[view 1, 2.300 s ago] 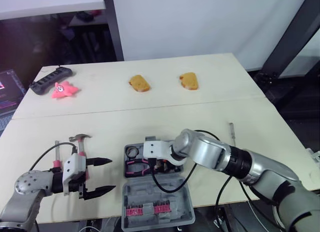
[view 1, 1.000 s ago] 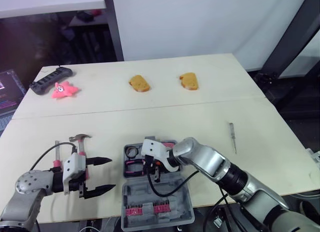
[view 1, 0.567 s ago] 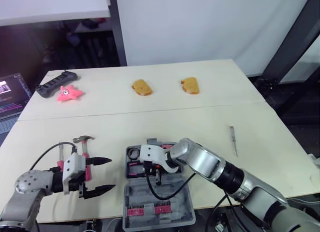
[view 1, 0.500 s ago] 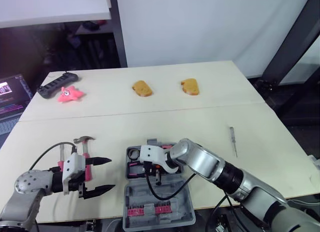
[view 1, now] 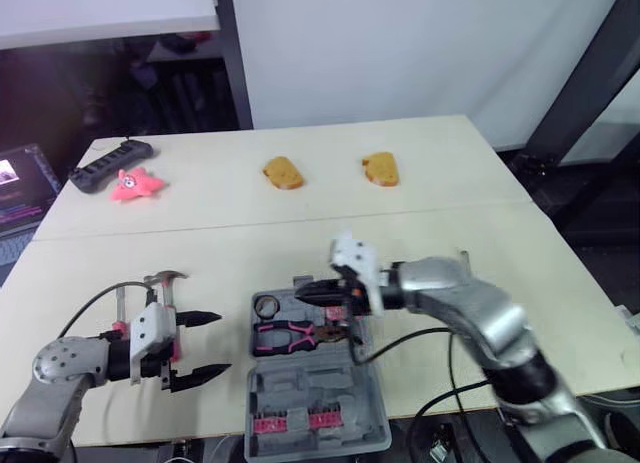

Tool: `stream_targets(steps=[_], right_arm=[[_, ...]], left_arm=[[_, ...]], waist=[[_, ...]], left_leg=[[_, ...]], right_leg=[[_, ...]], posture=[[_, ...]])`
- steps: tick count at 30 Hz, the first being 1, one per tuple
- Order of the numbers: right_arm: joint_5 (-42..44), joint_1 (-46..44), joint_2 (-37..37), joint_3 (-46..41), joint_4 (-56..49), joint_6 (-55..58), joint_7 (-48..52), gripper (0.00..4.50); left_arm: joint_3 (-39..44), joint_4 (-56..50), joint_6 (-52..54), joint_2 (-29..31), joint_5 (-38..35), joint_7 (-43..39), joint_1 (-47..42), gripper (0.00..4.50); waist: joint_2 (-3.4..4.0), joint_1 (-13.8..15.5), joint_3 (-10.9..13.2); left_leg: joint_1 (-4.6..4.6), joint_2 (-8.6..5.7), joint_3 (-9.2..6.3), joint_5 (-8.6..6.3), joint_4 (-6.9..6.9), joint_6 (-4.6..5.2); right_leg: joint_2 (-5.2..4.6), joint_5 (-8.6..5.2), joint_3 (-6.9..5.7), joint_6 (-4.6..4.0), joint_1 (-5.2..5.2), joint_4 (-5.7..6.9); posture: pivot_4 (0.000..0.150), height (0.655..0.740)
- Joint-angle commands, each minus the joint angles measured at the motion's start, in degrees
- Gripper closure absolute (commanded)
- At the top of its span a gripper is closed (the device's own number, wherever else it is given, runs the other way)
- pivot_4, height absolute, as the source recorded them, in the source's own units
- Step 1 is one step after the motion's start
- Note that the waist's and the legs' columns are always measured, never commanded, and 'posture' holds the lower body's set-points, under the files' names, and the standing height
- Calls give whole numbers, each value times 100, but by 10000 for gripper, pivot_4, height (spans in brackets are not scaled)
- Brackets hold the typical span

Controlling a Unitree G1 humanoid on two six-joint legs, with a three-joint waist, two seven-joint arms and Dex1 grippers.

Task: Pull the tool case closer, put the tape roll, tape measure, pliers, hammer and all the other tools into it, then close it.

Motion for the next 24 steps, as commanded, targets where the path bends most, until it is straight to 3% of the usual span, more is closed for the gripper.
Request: stream_targets(steps=[1, 7, 24], right_arm=[[81, 452, -613, -201, -226, 155, 82, 45000], [-409, 858, -1397, 434, 11, 602, -324, 45000], [-1152, -11, -605, 1826, 619, 752, -971, 45000]], left_arm=[[-105, -5, 76, 41, 117, 60, 31, 14215], [-704, 182, -24, -159, 862, 486, -108, 44534], [-1787, 503, 192, -1026, 1564, 1041, -776, 44534]], waist=[[-6, 38, 26], [-7, 51, 35], [-20, 93, 45]], left_leg=[[0, -1, 5, 0, 1, 0], [11, 8, 18, 0, 4, 1], [32, 4, 7, 1, 11, 0]], right_leg=[[0, -1, 3, -1, 0, -2], [18, -7, 17, -22, -3, 5], [13, -1, 10, -12, 32, -1]], posture=[[1500, 7400], [1500, 7400], [1500, 7400]])
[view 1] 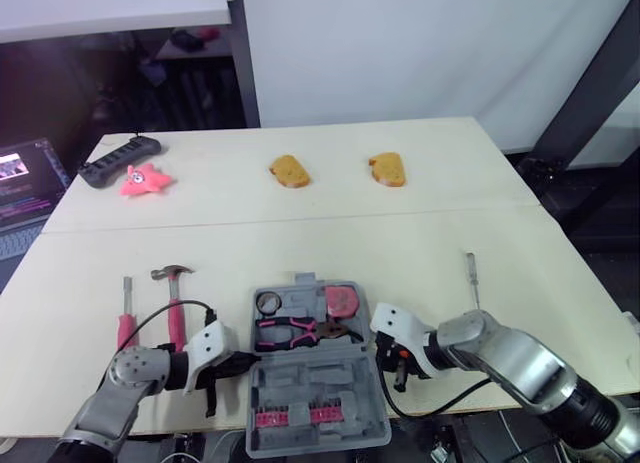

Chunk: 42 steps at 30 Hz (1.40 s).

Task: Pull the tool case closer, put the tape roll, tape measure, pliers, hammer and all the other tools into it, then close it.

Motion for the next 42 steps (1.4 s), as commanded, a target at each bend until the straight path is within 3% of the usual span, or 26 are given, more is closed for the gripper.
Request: stream_targets(steps=[1, 11, 19, 34, 42], right_arm=[[-180, -312, 118, 297, 67, -226, 34, 45000], [-733, -944, -11, 811, 611, -768, 530, 45000], [-1143, -842, -434, 648, 1076, -1172, 609, 45000], [-1489, -1174, 339, 816, 1295, -1444, 749, 45000], [-1578, -1416, 376, 494, 1427, -1439, 878, 45000]], left_arm=[[-309, 85, 51, -230, 121, 109, -174, 44534], [-387, 756, -216, -424, 304, 49, -870, 44534], [-337, 939, -412, -357, 374, -26, -829, 44534], [-473, 1355, -619, -552, 494, 16, -1179, 44534], [-498, 2261, -915, -839, 658, 142, -2058, 44534]], waist=[[1, 5, -1], [4, 13, -3], [5, 18, -3], [4, 14, -4], [12, 49, -4]], left_leg=[[3, -1, -2, 0, 1, 0], [15, -6, -10, 1, 6, -1], [8, -11, -11, 1, 8, -2], [11, -12, -13, 2, 7, -2], [7, -20, -18, 3, 10, -4]], right_leg=[[0, -6, -2, -12, 4, 0], [-4, 1, -8, 2, 22, -1], [-12, 3, -8, 7, 21, -5], [-12, 4, -8, 8, 24, -7], [-15, 6, -11, 11, 25, -7]], posture=[[1500, 7400], [1500, 7400], [1500, 7400], [1500, 7400], [1500, 7400]])
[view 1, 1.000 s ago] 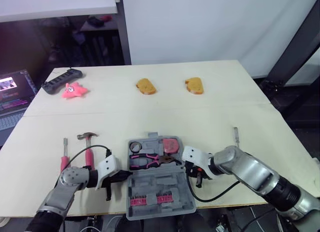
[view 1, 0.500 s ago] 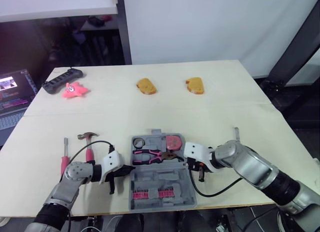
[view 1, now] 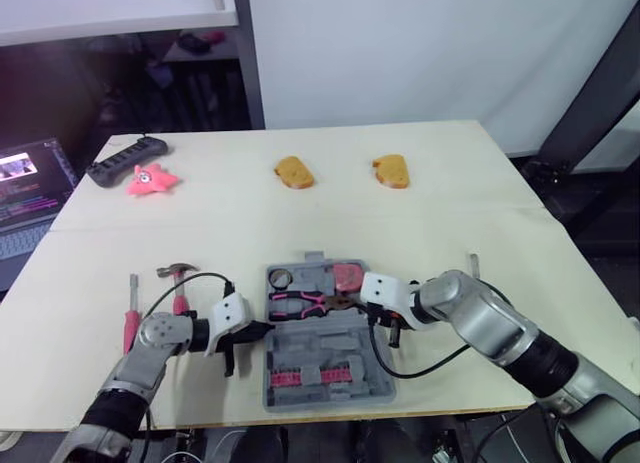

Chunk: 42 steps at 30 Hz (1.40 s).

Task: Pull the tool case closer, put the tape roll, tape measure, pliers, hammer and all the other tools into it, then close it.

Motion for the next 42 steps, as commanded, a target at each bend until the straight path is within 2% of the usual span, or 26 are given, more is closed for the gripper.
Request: stream_targets(steps=[1, 6, 24, 33, 42], right_arm=[[17, -195, 114, -195, -101, -147, 77, 45000], [-11, -152, 114, -378, -94, -164, 39, 45000], [-181, -78, 478, -525, 181, -206, -269, 45000], [-199, 36, 553, -526, 12, -101, -291, 45000], [-221, 183, 726, -465, -193, 107, -360, 45000]], left_arm=[[-189, 499, -112, -300, 231, 240, -510, 44534], [-104, 1024, -258, -464, 267, 290, -981, 44534], [172, 1487, -452, -518, 228, 567, -1118, 44534], [185, 1224, -287, -433, 111, 363, -877, 44534], [223, 485, 165, -163, -61, 206, -225, 44534]], waist=[[1, 15, 1], [4, 35, 3], [7, -54, 6], [6, -67, 6], [5, -155, 6]], left_leg=[[-2, -1, 0, 1, 0, -1], [-19, -3, -1, 1, 2, -2], [-16, -2, -4, 1, -1, -2], [-16, 0, -4, 1, -2, -2], [-18, 7, -3, 1, -16, -1]], right_leg=[[0, 1, 0, 2, -1, 0], [0, 9, 0, 17, -16, 0], [3, 10, 0, 18, -17, 3], [4, 10, 0, 18, -19, 3], [9, 9, 3, 16, -32, 5]], posture=[[1500, 7400], [1500, 7400], [1500, 7400], [1500, 7400], [1500, 7400]])
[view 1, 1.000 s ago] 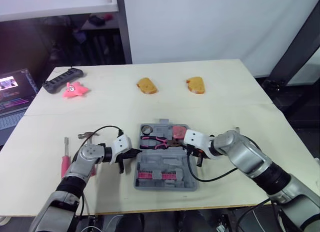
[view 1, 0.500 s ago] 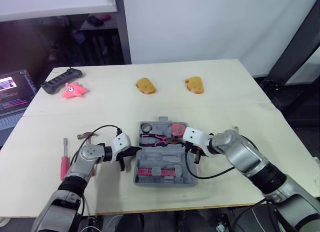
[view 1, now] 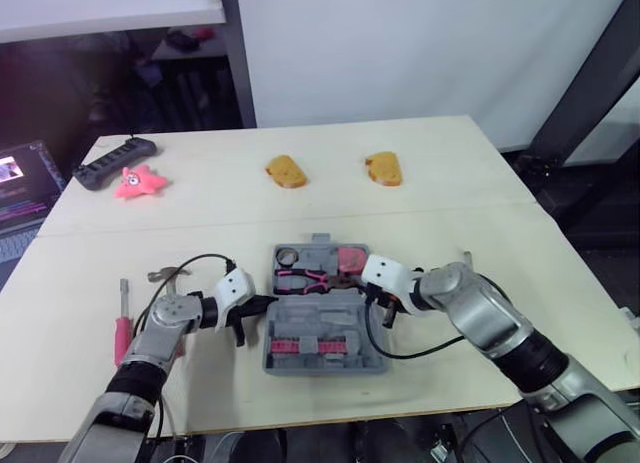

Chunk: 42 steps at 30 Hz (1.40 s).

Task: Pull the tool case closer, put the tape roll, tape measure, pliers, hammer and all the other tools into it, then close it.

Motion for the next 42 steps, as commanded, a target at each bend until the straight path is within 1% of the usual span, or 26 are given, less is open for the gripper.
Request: stream_targets(steps=[1, 5, 15, 22, 30, 33, 42], right_arm=[[78, 19, 217, 141, -303, 6, 41, 45000], [53, 41, 252, 140, -301, 51, -6, 45000], [63, 135, 236, 96, -443, 221, -97, 45000], [146, 146, 538, 255, -655, 444, -163, 45000], [149, 44, 955, 454, -575, 540, -312, 45000], [159, -5, 1044, 525, -552, 578, -324, 45000], [116, -110, 1285, 672, -432, 599, -399, 45000]], left_arm=[[-93, -249, 214, 101, -34, -132, 257, 44534], [-126, -400, 339, 144, -57, -161, 326, 44534], [-176, -649, 554, 132, -149, -304, 389, 44534], [-15, -995, 755, 402, -252, -292, 697, 44534], [162, -879, 680, 747, -284, -229, 905, 44534], [237, -892, 727, 800, -335, -175, 970, 44534], [304, -952, 675, 864, -356, -135, 1244, 44534]], waist=[[0, -40, 0], [0, -90, 0], [0, -79, 0], [-2, -99, 1], [-4, -184, 0], [-4, -236, 0], [-4, -247, 0]], left_leg=[[-1, 0, 0, 0, -1, 0], [-1, 0, 1, 0, -1, 0], [-2, 0, 1, 0, -1, 0], [-2, 2, 2, -1, -6, 1], [2, 13, 3, -1, -8, 1], [2, 14, 3, -1, -10, 1], [0, 22, 7, -1, -13, 1]], right_leg=[[-1, 0, 0, 0, 0, 0], [-2, 0, 1, 0, -1, -1], [-2, 0, 1, 0, 0, -2], [0, -1, 4, -1, -6, 0], [13, -2, 7, -6, -11, 4], [13, -2, 8, -8, -15, 8], [20, 4, 15, -18, -29, 12]], posture=[[1500, 7400], [1500, 7400], [1500, 7400], [1500, 7400], [1500, 7400], [1500, 7400], [1500, 7400]])
